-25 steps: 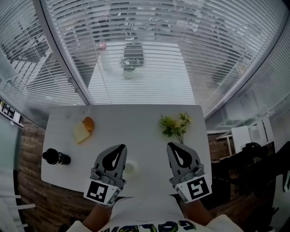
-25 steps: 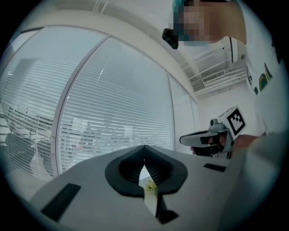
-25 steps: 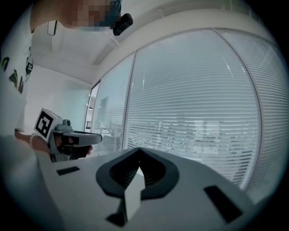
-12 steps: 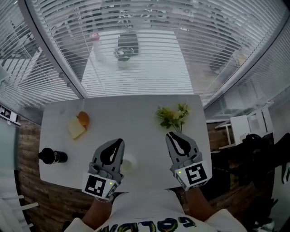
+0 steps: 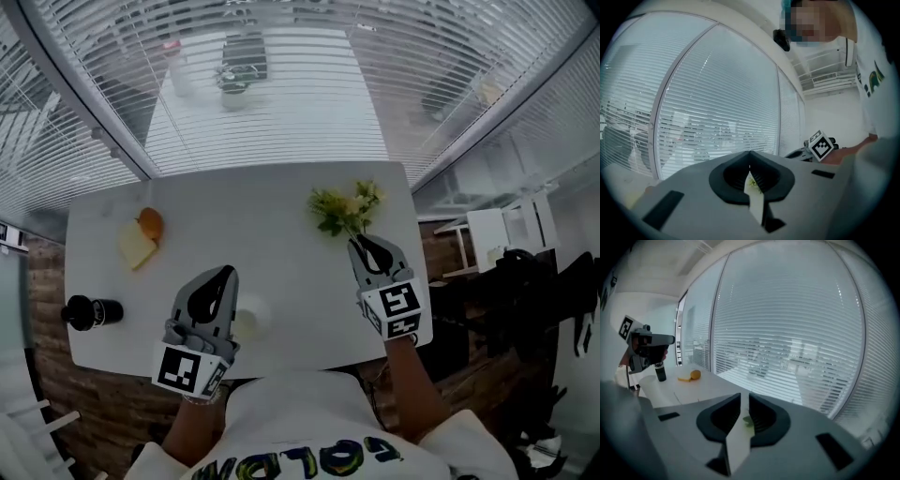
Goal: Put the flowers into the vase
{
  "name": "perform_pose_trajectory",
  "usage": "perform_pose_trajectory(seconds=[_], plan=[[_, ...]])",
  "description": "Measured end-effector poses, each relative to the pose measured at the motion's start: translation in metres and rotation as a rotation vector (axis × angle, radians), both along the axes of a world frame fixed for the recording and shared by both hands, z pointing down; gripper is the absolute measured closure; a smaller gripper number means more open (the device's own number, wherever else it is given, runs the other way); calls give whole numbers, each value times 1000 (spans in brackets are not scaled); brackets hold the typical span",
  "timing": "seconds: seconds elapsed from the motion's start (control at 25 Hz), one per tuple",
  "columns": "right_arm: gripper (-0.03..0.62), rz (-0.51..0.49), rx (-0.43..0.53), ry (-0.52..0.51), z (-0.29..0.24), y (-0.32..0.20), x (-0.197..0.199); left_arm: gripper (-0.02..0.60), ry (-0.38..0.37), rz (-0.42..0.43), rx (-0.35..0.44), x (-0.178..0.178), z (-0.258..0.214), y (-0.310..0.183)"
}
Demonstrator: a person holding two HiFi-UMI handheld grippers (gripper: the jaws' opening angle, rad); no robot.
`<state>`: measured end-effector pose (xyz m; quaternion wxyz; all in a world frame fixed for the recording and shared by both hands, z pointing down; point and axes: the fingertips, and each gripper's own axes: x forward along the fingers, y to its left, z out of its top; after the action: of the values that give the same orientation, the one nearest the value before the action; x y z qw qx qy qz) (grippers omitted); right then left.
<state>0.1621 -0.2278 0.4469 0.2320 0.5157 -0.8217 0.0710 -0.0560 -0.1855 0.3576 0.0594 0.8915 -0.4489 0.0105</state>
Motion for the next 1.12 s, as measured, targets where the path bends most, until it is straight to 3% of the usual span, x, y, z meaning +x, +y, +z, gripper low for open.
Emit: perform_pose_trajectory(seconds=[0.36,0.68,1.12], plan=[[496,73,-191,25,77,-14,49,569,3,5,-32,-3,16,12],[440,76,-364,11,128,-33,73,569,-6,5,-57,-4,24,22],[344,62,-547,-95,174,-60,84,569,-9,-17,-84,-15,32,33]])
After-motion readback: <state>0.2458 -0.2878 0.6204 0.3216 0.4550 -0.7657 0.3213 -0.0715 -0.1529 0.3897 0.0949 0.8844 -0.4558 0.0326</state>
